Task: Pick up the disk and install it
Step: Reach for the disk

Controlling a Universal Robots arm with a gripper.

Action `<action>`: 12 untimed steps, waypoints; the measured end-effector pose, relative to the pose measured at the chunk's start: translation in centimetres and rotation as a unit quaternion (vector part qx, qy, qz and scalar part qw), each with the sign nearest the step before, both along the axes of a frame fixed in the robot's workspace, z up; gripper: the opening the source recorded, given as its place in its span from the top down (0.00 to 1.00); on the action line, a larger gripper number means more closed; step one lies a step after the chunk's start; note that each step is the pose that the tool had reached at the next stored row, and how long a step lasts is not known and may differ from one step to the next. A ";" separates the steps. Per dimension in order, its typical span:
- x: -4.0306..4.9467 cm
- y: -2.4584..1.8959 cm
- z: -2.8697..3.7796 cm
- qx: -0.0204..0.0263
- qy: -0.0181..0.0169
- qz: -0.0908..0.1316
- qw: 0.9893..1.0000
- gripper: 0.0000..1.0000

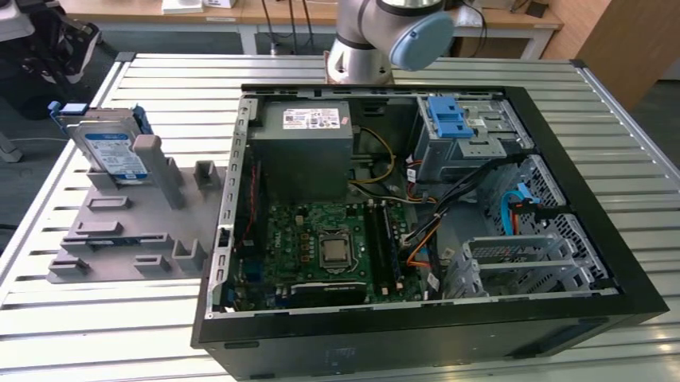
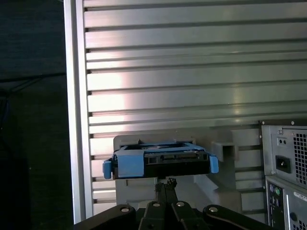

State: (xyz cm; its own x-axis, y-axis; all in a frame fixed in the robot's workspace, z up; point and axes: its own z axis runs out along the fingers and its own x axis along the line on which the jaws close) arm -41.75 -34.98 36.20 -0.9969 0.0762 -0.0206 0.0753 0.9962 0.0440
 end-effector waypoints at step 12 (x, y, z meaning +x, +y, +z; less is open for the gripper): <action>-1.78 0.81 -0.26 0.000 0.000 0.000 1.000 0.89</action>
